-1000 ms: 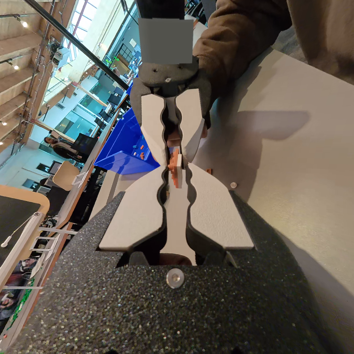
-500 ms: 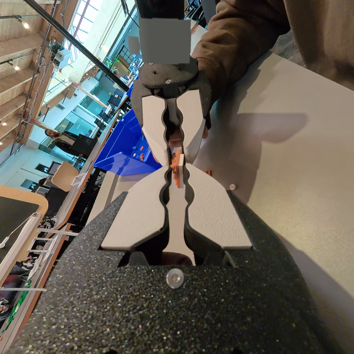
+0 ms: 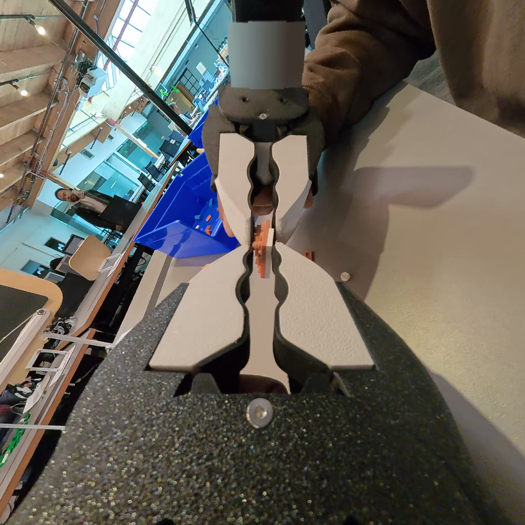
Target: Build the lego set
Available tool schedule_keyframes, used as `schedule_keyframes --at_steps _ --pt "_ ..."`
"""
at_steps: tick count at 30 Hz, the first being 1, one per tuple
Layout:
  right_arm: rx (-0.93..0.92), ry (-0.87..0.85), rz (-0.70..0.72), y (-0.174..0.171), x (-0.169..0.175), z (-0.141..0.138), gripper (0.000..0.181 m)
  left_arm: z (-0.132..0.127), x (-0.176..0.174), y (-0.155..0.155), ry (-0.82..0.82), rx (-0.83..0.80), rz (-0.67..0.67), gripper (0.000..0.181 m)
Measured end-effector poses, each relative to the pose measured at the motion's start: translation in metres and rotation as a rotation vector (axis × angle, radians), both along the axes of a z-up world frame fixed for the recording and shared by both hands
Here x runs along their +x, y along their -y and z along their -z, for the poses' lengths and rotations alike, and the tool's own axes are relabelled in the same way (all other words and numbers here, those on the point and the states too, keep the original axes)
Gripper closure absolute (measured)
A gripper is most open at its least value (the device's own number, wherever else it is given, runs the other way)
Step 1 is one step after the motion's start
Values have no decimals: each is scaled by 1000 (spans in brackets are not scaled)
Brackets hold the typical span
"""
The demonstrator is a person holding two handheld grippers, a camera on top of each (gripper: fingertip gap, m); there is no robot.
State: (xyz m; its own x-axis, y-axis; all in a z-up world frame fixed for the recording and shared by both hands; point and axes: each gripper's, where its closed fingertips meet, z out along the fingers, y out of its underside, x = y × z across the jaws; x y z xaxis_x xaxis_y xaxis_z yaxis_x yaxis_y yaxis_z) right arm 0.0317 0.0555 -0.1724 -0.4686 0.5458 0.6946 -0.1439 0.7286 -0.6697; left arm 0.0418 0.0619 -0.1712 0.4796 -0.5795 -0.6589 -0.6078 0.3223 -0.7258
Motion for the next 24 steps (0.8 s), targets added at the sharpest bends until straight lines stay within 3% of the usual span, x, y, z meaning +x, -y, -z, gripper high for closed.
schedule_keyframes --at_steps 11,15,20,24 --pt "37 -33 23 -3 0 -4 168 -2 0 -2 64 -20 -5 167" --pt "54 -54 33 -4 1 -6 168 -5 -2 -3 157 -81 8 161" --pt "114 -120 55 -7 1 -12 168 -7 -4 -3 501 -441 86 138" --pt "184 -186 74 -8 2 -16 168 -13 -2 -7 730 -651 116 135"
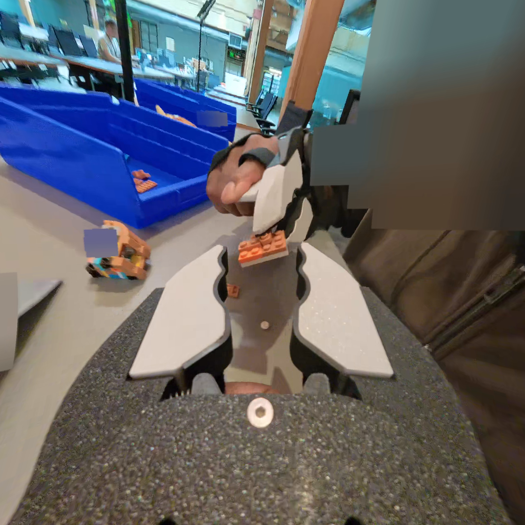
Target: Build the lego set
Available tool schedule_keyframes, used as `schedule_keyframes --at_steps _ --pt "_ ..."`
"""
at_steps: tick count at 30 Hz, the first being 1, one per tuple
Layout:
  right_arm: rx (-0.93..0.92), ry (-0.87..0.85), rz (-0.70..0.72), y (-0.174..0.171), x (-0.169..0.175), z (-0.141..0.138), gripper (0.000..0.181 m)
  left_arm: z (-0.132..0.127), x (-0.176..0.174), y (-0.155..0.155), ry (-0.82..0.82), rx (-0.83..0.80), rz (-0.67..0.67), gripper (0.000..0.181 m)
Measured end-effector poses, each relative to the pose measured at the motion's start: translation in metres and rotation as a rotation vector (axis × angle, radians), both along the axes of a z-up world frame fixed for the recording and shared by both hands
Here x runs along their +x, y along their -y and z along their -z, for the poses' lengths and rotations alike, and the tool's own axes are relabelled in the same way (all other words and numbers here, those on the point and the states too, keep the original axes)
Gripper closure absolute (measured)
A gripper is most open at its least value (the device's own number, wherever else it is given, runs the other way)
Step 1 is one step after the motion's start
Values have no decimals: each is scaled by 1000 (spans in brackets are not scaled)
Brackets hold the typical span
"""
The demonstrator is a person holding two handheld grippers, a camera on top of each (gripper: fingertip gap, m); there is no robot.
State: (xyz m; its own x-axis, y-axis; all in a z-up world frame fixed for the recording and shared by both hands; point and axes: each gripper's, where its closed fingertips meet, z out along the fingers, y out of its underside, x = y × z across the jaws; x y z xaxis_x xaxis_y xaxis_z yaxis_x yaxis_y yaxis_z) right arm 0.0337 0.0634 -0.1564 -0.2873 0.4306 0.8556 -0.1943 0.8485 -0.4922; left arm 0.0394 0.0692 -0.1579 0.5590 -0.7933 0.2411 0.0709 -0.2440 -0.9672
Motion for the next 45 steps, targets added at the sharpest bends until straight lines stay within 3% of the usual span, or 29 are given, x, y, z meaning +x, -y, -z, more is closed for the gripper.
schedule_keyframes --at_steps 7,10,45 --pt "78 -27 11 2 -1 3 168 2 12 -4 83 -117 12 137" --pt "98 -34 12 3 -2 3 168 2 10 -7 101 -104 -15 145" --pt "228 -93 22 9 3 -2 169 -4 15 1 19 5 2 146"
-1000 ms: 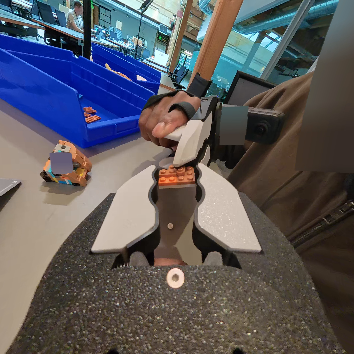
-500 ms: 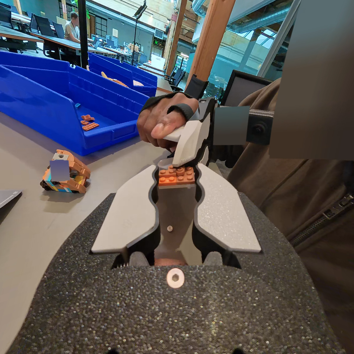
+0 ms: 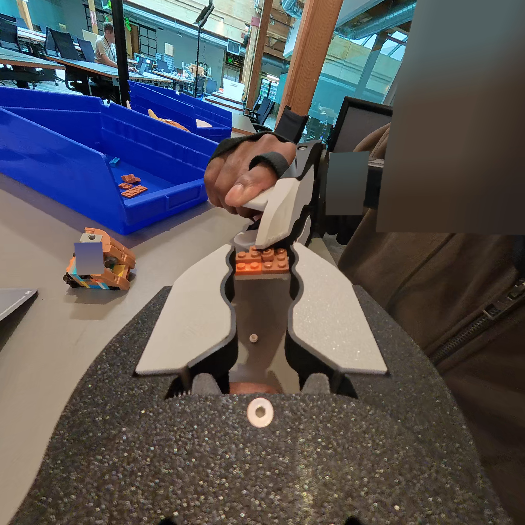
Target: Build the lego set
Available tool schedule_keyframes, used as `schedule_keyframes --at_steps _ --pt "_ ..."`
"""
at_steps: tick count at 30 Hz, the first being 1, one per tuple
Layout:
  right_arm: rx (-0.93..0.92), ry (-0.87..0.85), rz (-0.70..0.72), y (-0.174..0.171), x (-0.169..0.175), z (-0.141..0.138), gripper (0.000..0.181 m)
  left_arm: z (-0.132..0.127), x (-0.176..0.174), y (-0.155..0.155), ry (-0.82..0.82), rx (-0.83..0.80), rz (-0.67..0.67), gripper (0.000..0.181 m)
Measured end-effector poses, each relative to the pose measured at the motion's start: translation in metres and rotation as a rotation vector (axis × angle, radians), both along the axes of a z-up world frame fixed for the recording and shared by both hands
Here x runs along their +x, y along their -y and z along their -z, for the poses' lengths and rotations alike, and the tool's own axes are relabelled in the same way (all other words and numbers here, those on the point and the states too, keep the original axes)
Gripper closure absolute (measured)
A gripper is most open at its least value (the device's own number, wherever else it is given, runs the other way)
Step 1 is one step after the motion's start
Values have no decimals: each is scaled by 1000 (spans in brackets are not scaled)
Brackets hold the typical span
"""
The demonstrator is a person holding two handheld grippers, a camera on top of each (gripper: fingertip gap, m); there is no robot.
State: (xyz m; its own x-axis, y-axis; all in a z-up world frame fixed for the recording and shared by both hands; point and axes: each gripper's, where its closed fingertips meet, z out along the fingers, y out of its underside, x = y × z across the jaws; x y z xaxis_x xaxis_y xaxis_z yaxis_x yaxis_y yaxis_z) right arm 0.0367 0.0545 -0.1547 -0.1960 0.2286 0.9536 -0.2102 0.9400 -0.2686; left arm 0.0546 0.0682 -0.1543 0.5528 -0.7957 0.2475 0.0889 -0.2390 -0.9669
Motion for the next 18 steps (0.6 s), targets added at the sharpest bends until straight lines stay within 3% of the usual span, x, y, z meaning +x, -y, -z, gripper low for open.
schedule_keyframes --at_steps 4,9,14,18 --pt "-29 21 1 -2 -1 1 169 1 -1 -2 -53 45 -18 145" --pt "-168 95 -14 -7 -1 0 169 -14 -20 0 -181 268 -106 145" --pt "-306 174 -32 -9 -2 -2 168 -5 -20 10 -484 479 -92 147" --pt "-332 209 -35 -8 -2 0 169 -7 -12 11 -576 592 -121 148"
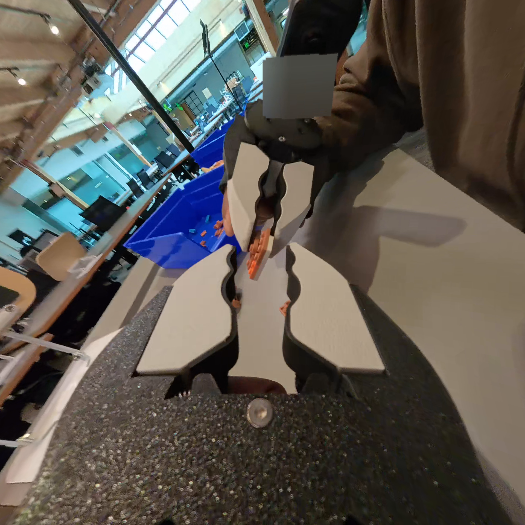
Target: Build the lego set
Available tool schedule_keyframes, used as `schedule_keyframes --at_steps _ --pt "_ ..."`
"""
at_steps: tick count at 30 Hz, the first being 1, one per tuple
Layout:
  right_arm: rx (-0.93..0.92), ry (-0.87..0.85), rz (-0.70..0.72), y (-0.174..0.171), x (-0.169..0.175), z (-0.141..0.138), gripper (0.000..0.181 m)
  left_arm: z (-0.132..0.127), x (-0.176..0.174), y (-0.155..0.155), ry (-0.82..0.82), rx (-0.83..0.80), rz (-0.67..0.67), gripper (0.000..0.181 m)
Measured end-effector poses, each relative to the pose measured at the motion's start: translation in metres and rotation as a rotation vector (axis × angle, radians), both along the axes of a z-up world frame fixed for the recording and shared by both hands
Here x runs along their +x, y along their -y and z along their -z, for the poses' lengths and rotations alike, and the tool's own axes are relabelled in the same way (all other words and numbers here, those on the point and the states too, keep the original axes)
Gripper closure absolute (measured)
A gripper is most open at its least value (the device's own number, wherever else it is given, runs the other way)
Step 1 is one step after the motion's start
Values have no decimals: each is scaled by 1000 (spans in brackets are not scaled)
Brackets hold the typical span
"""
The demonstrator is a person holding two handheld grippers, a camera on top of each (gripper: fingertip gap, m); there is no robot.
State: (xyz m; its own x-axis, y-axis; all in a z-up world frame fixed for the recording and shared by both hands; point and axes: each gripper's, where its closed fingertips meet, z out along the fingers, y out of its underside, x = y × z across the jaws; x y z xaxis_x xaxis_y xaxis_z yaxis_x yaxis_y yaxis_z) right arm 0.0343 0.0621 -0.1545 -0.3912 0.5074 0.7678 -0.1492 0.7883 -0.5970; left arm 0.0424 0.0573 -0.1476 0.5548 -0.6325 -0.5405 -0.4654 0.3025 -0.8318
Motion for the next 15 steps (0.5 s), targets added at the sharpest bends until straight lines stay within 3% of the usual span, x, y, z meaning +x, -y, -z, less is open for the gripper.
schedule_keyframes --at_steps 8,15 --pt "-12 9 -4 2 -1 -2 169 6 4 -2 -90 62 -24 161" --pt "-7 7 -3 2 -1 -2 169 5 4 -3 -95 85 -41 161"
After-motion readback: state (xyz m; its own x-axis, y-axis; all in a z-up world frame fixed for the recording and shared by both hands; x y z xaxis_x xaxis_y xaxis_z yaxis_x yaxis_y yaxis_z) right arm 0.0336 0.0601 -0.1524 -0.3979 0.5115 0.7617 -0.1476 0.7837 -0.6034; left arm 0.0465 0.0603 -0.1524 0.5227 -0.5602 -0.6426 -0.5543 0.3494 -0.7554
